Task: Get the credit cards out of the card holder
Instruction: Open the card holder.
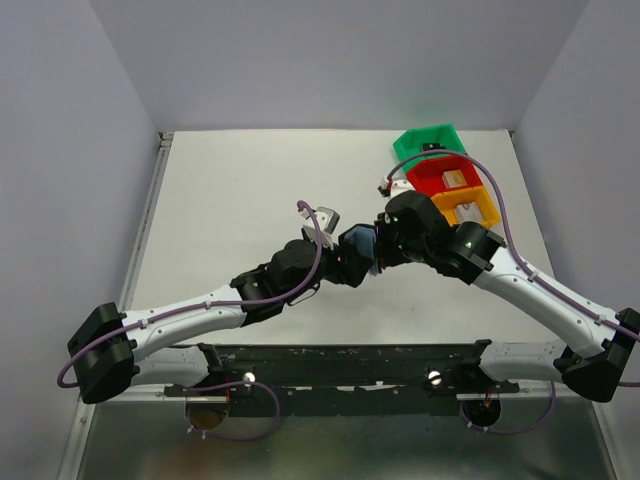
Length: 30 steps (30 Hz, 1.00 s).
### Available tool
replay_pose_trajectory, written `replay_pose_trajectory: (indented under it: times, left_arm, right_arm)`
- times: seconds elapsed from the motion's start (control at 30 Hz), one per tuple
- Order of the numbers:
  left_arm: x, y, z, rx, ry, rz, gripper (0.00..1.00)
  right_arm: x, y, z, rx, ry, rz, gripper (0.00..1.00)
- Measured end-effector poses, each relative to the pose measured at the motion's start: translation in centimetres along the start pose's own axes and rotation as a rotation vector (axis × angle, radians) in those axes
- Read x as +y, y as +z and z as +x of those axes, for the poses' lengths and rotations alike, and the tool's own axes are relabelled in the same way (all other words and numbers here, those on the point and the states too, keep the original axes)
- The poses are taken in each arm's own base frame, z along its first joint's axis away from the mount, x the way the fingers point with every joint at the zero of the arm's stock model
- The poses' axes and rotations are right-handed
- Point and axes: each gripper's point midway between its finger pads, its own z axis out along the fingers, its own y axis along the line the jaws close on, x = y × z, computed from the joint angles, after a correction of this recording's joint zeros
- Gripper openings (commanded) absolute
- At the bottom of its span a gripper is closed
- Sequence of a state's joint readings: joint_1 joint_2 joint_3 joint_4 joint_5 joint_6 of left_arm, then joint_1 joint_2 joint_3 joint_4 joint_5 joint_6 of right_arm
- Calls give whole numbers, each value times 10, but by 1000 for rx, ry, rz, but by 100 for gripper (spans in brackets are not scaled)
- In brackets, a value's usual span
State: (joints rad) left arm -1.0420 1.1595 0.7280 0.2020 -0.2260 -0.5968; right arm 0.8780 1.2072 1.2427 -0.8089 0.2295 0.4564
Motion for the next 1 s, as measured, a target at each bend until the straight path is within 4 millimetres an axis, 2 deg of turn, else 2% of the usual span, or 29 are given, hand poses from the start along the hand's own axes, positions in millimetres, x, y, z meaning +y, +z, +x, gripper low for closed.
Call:
replay_pose_trajectory:
  times: [0.3,0.57,0.77,1.0]
  left_arm:
    - [-4,2,0,-3,6,14,93]
    - [-13,-6,-17,-56,-9,46,93]
    - [-8,0,-6,-11,5,17,81]
    - [-7,0,0,15,16,10,56]
  right_arm:
    - [4,3,-1,12,10,-10,0]
    - [6,4,0,18,13,-16,0]
    - [7,5,3,30,7,-16,0]
    - [12,5,3,27,7,-33,0]
